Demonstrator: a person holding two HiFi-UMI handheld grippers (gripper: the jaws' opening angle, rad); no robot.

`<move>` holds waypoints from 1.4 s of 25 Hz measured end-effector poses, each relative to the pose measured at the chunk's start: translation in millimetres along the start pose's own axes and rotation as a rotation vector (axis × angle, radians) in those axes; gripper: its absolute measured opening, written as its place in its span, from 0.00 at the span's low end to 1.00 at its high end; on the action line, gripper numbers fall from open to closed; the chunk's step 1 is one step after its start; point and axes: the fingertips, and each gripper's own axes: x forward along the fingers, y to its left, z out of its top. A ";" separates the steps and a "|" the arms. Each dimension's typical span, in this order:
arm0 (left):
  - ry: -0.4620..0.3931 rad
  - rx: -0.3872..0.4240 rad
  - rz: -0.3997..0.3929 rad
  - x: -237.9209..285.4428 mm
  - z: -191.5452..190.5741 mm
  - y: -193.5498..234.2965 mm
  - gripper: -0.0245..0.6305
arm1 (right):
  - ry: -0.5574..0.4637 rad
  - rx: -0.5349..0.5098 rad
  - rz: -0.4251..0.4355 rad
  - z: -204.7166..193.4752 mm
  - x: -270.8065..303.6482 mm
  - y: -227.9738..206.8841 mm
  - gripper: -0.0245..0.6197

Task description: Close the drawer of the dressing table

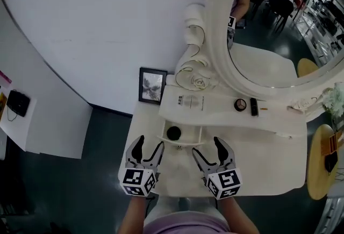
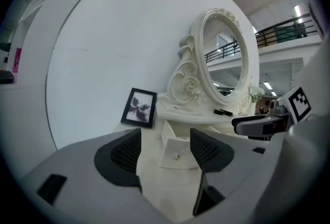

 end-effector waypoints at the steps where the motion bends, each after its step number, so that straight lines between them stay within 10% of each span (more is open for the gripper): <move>1: 0.012 0.006 -0.019 2.4 -2.7 -0.5 0.48 | 0.002 0.004 -0.012 -2.0 0.4 0.1 0.59; 15: 0.154 0.146 -0.192 20.4 -34.3 -17.6 0.48 | 0.082 0.065 -0.100 -41.9 2.8 1.6 0.56; 35: 0.185 0.180 -0.220 34.3 -42.9 -13.3 0.39 | 0.138 0.015 -0.082 -54.4 25.6 -1.4 0.33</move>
